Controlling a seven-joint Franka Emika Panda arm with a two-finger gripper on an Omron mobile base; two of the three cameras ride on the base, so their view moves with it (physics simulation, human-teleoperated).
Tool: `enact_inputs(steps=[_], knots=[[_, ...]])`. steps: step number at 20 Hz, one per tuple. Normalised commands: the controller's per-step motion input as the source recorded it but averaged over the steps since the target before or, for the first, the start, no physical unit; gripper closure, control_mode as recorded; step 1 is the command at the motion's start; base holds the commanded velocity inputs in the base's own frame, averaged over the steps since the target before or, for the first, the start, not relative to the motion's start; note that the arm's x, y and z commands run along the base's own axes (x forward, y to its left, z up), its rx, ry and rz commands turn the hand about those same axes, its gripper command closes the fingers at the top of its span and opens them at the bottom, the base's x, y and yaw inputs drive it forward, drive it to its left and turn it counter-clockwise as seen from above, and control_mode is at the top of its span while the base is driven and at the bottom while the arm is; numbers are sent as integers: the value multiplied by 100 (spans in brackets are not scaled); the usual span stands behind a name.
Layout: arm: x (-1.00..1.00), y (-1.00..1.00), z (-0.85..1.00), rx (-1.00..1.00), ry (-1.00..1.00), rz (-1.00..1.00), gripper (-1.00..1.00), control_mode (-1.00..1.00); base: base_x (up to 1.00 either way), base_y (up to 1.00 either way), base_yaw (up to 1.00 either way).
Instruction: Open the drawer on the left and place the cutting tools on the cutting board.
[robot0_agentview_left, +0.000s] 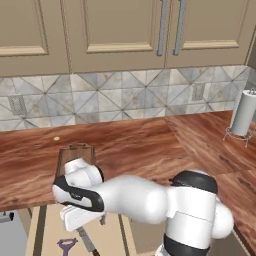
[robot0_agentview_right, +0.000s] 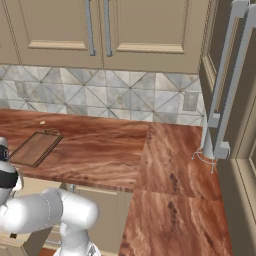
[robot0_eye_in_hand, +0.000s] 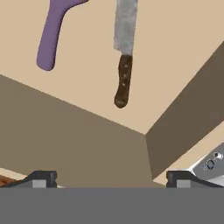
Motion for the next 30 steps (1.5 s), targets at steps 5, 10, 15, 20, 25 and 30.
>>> enact_inputs(steps=[5,10,15,20,25,30], knots=[[-29,21,-9,3,-14,-6,-100,-100,0,0,0],[-36,5,-25,-5,-40,-21,-100,-100,0,0,0],[-10,0,-28,-6,-41,-22,-100,-100,0,0,0],[0,0,0,4,-8,-13,-100,-100,0,0,0],[12,0,0,0,0,-3,-100,-100,0,0,0],[7,1,-3,3,0,-2,-100,-100,0,0,0]])
